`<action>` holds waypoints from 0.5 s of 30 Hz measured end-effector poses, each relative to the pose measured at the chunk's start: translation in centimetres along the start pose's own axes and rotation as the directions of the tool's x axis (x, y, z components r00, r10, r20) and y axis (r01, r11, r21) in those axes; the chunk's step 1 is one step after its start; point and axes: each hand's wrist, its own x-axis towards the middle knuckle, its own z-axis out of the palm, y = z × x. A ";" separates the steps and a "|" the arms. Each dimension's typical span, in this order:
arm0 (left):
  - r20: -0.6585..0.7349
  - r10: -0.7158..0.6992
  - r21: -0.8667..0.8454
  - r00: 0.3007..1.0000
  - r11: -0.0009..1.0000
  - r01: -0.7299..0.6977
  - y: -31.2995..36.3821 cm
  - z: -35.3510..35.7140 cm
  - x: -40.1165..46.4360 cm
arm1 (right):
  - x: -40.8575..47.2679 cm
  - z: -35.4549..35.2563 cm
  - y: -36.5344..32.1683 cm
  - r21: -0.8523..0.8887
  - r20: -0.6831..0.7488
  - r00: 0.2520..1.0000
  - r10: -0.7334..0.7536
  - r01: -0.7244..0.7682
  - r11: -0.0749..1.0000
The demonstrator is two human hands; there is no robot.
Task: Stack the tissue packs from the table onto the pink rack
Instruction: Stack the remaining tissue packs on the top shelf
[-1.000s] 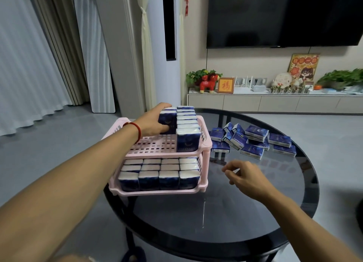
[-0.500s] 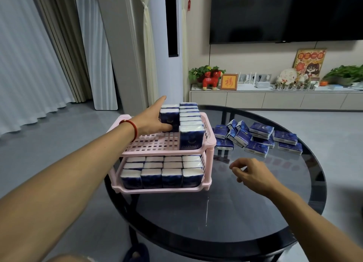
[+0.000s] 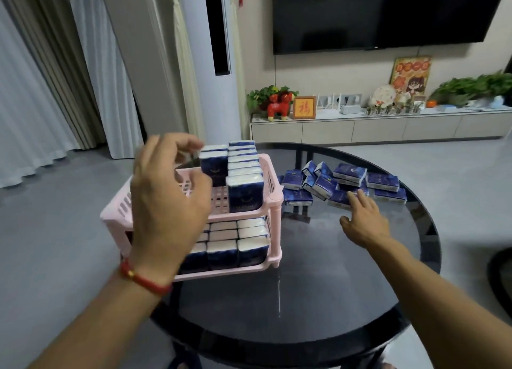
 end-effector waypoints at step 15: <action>0.829 -0.081 -0.072 0.553 0.966 0.250 4.3 15.6 -10.6 | -4.7 -4.4 2.7 0.187 0.125 0.909 -0.397 0.371 0.910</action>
